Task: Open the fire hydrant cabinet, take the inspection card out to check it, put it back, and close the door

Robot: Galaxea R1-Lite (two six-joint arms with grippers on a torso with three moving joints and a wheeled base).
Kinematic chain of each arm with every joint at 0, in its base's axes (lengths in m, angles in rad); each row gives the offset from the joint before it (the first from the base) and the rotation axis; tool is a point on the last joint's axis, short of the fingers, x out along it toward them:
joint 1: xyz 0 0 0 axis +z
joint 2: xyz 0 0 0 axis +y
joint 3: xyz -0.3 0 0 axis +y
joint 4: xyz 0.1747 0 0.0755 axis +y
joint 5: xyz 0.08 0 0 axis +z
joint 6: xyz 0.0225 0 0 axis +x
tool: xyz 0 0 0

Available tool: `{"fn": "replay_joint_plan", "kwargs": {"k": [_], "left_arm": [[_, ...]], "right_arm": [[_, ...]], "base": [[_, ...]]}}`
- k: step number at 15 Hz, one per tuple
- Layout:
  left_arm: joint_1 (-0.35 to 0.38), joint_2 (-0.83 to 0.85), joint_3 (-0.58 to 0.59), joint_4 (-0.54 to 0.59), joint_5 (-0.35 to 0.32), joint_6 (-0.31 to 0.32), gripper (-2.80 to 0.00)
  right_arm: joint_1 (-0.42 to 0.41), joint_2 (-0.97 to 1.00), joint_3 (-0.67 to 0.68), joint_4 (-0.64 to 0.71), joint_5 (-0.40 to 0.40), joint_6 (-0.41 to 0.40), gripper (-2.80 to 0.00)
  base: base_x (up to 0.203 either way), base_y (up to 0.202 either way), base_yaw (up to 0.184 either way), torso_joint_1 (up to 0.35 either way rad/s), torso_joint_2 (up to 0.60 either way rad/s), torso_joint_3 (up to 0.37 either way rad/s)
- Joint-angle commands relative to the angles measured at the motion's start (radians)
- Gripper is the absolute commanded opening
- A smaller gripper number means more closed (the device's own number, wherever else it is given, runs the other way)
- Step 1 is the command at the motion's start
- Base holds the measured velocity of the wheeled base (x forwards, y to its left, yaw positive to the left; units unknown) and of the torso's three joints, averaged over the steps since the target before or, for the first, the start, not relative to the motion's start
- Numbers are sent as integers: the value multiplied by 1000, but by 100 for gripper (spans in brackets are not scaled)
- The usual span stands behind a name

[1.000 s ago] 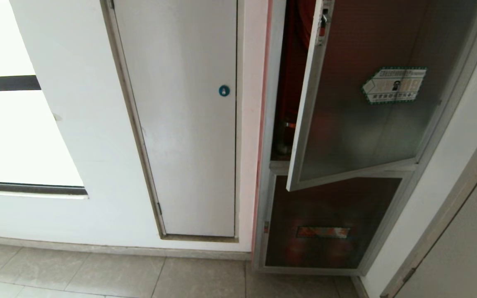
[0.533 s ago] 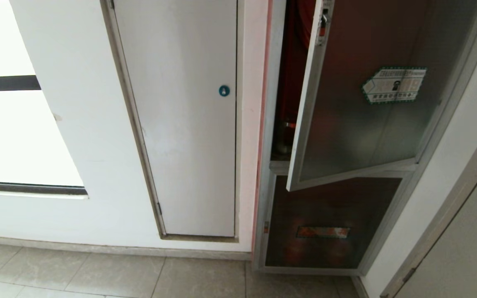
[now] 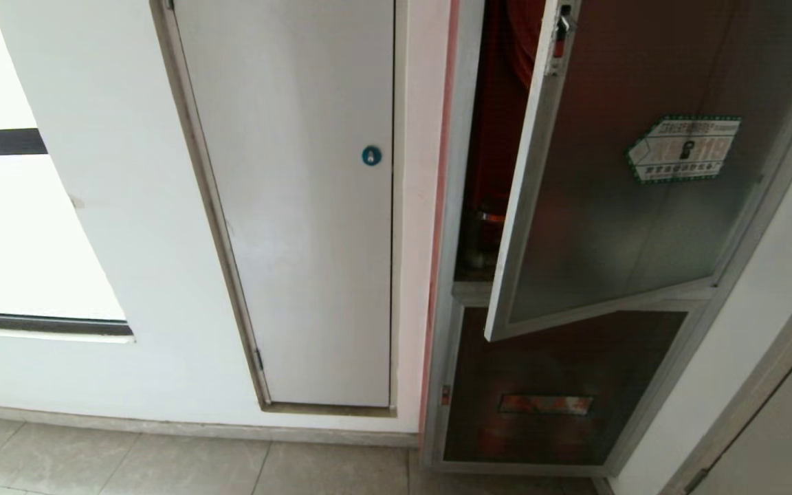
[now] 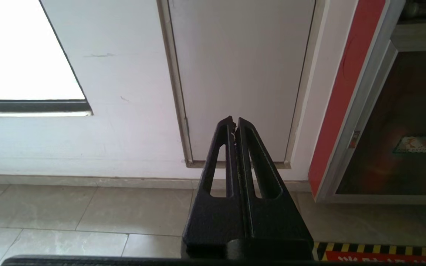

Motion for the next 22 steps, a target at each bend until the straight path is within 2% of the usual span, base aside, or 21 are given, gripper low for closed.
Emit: {"fn": "replay_joint_plan", "kwargs": {"k": [1,22], "left_arm": [[0,1,6,0,0,1,-280],[0,1,6,0,0,2,-280]], "right_arm": [[0,0,0,1,0,0,-280],[0,0,0,1,0,0,-280]], "base": [[194,0,-1,1,-7,5],[197,0,0,2,2,3]]}}
